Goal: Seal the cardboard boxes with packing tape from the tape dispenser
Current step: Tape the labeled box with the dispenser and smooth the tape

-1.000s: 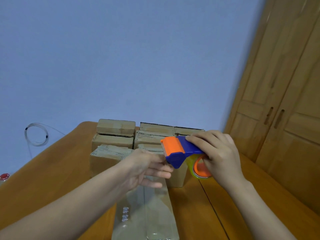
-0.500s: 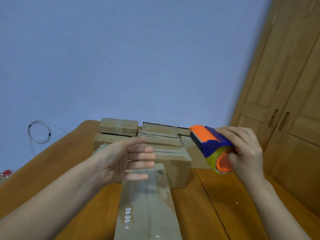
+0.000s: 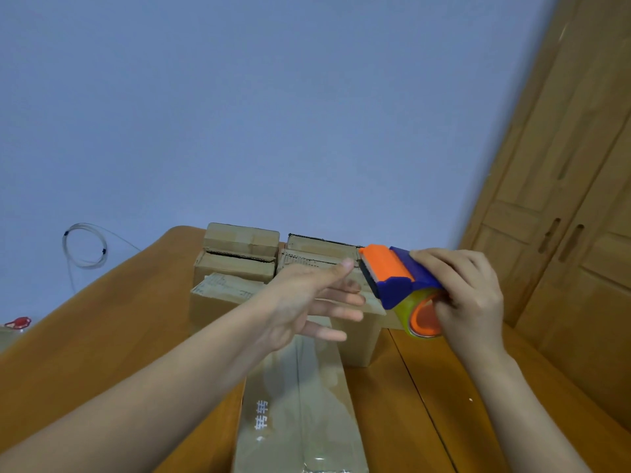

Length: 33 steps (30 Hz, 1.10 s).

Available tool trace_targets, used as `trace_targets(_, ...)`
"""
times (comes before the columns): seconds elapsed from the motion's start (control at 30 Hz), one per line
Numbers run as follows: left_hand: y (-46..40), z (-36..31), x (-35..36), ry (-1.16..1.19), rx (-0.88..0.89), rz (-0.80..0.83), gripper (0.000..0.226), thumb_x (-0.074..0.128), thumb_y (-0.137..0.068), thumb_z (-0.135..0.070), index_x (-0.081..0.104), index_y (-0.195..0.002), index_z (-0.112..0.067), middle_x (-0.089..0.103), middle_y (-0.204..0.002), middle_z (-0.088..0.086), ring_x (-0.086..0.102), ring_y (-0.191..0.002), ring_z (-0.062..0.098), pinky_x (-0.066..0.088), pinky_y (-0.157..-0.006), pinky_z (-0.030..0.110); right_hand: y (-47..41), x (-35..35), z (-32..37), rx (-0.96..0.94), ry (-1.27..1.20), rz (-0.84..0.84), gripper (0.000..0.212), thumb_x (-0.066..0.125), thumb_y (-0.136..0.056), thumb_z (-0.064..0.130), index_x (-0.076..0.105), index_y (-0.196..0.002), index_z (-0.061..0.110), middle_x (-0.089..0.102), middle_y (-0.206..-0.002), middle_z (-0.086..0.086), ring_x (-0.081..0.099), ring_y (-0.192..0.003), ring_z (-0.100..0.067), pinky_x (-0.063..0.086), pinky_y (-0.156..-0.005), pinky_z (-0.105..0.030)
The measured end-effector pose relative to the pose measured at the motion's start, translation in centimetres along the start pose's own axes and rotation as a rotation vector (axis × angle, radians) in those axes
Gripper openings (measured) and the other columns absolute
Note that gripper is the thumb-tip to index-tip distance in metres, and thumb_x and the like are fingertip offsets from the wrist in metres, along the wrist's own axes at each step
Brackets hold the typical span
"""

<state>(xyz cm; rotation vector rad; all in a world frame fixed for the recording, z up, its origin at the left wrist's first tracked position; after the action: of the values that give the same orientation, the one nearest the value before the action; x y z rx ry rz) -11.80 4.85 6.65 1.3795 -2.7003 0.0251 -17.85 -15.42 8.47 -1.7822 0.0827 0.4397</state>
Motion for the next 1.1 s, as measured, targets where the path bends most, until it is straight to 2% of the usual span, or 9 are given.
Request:
trace_targets(0.07,-0.1,0.3,-0.2,-0.007,-0.025,0.035,0.049,0.062,-0.075,-0.05,0.068,-0.098,-0.007,0.075,-0.091,0.007,0.073,-0.082,0.019,0.061,-0.067,0.041,0.2,0.4,0.2,-0.002,0.007,0.006,0.045,0.059,-0.078,0.001,0.052,-0.12,0.017,0.067,-0.11,-0.012,0.052,-0.101,-0.026,0.049,-0.074,-0.042)
trace_targets(0.17,-0.4,0.8,-0.5,-0.001,-0.042,0.045,0.048,0.065,-0.076,-0.045,0.068,-0.104,-0.006,0.075,-0.092,0.008,0.073,-0.081,0.018,0.061,-0.066,0.04,0.3,0.7,0.5,-0.013,0.009,-0.002,0.04,0.053,-0.081,0.005,0.052,-0.12,0.017,0.068,-0.109,-0.011,0.051,-0.101,-0.025,0.047,-0.076,-0.041)
trace_targets(0.3,-0.8,0.9,-1.2,-0.006,-0.04,0.02,0.027,0.065,-0.088,-0.027,0.07,-0.102,-0.005,0.075,-0.092,0.01,0.073,-0.082,0.019,0.061,-0.069,0.041,0.1,1.4,1.0,-0.039,0.009,0.009,0.044,0.062,-0.078,0.005,0.051,-0.12,0.016,0.068,-0.109,-0.012,0.052,-0.1,-0.025,0.047,-0.075,-0.039)
trace_targets(0.4,-1.1,0.4,-2.0,-0.071,-0.04,-0.019,0.021,0.064,-0.09,-0.023,0.07,-0.099,-0.005,0.075,-0.087,0.011,0.073,-0.08,0.019,0.061,-0.063,0.034,-0.4,1.9,1.2,-0.099,0.053,0.029,0.043,0.065,-0.081,0.012,0.051,-0.121,0.016,0.067,-0.109,-0.011,0.052,-0.101,-0.025,0.043,-0.078,-0.036)
trace_targets(0.53,-1.7,0.0,-3.4,-0.079,-0.15,-0.048,0.014,0.059,-0.093,-0.018,0.069,-0.095,-0.008,0.075,-0.086,0.009,0.073,-0.075,0.017,0.06,-0.064,0.035,-1.3,3.3,1.5,-0.195,0.116,0.139,0.053,0.076,-0.076,0.01,0.05,-0.122,0.015,0.064,-0.116,-0.017,0.057,-0.102,-0.034,0.048,-0.082,-0.044)
trace_targets(0.6,-2.0,-0.1,-4.1,-0.048,-0.199,-0.072,0.012,0.057,-0.094,-0.016,0.068,-0.096,-0.01,0.075,-0.086,0.007,0.073,-0.074,0.015,0.059,-0.068,0.037,-1.8,4.0,1.8,-0.198,0.103,0.224,0.065,0.079,-0.07,0.003,0.048,-0.125,0.016,0.065,-0.111,-0.019,0.062,-0.093,-0.036,0.053,-0.071,-0.042)
trace_targets(0.7,-2.6,0.1,-5.4,-0.04,-0.208,-0.136,0.014,0.056,-0.094,-0.016,0.067,-0.1,-0.011,0.075,-0.085,0.006,0.072,-0.073,0.014,0.058,-0.069,0.037,-2.3,4.8,2.3,-0.216,0.141,0.335,0.087,0.087,-0.057,0.003,0.045,-0.131,0.018,0.063,-0.102,-0.018,0.063,-0.082,-0.032,0.046,-0.055,-0.028)
trace_targets(0.87,-3.1,2.0,-6.5,-0.089,-0.188,-0.208,0.018,0.056,-0.094,-0.017,0.068,-0.101,-0.006,0.075,-0.084,0.01,0.073,-0.074,0.017,0.057,-0.068,0.033,-1.7,6.3,2.6,-0.317,0.213,0.412,0.095,0.091,-0.057,0.02,0.04,-0.137,0.02,0.063,-0.101,-0.016,0.062,-0.081,-0.028,0.047,-0.055,-0.029)
trace_targets(1.1,-2.4,4.0,-10.9,-0.08,-0.152,-0.349,0.017,0.06,-0.092,-0.016,0.066,-0.08,-0.006,0.074,-0.077,0.009,0.072,-0.063,0.015,0.052,-0.047,0.022,0.7,6.3,-1.3,-0.317,0.225,0.493,0.088,0.087,-0.064,0.016,0.039,-0.138,0.02,0.062,-0.111,-0.017,0.062,-0.091,-0.033,0.052,-0.062,-0.034)
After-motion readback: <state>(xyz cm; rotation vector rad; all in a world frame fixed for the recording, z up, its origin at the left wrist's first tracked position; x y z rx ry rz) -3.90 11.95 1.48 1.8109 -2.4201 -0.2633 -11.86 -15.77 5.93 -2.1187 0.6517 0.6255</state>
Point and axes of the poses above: each hand's wrist, its own y-axis away from the middle knuckle, its own x-axis out of the palm, z = x × y, the point moved 4 cm from there along -y, towards the middle knuckle
